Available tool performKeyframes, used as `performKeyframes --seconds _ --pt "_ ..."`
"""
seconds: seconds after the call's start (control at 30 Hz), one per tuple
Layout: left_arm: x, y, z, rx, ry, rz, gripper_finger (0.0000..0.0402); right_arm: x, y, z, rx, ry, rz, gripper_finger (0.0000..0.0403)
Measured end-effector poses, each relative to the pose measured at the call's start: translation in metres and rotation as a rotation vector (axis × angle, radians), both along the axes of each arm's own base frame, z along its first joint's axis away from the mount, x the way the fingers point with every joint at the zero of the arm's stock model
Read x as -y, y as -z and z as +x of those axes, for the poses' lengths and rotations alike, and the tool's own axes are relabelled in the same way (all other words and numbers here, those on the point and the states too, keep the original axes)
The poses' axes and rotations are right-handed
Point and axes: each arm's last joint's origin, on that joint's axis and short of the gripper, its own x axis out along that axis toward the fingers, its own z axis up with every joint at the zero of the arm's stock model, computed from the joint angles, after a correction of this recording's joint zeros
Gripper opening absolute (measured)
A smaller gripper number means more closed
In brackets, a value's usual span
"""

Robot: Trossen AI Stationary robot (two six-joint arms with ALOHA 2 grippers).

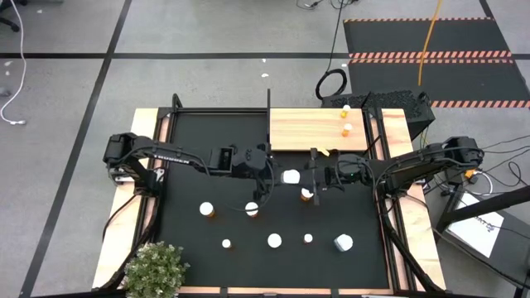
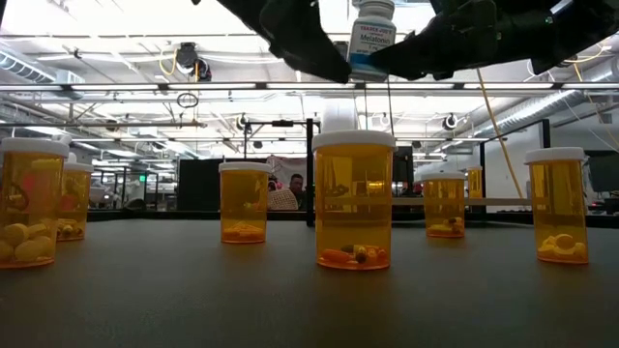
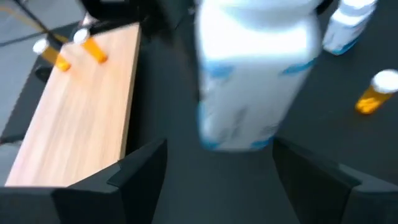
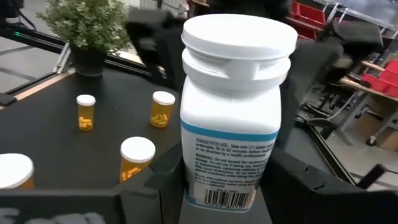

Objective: Pick and place medicine bottles onto shelf by color
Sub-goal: Put the white pill bottle on the shelf

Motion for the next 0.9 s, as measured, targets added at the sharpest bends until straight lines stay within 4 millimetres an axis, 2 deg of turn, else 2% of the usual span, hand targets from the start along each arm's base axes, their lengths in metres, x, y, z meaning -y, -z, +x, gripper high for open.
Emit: performKeyframes --seconds 0.33,0.67,0.9 --pt "0.0 -0.005 0.003 0.062 0.01 -0.015 0.0284 0.003 0.0 0.0 0.0 0.101 -0.022 0.0166" --pt "-0.01 0.01 0.016 0.07 -0.026 -0.031 0.0214 0.003 -0.002 0.0 0.028 0.102 -0.016 0.0167" --pt "-0.012 0.009 0.017 0.082 -0.021 -0.023 0.0184 0.003 -0.002 0.0 0.027 0.102 -0.016 0.0167"
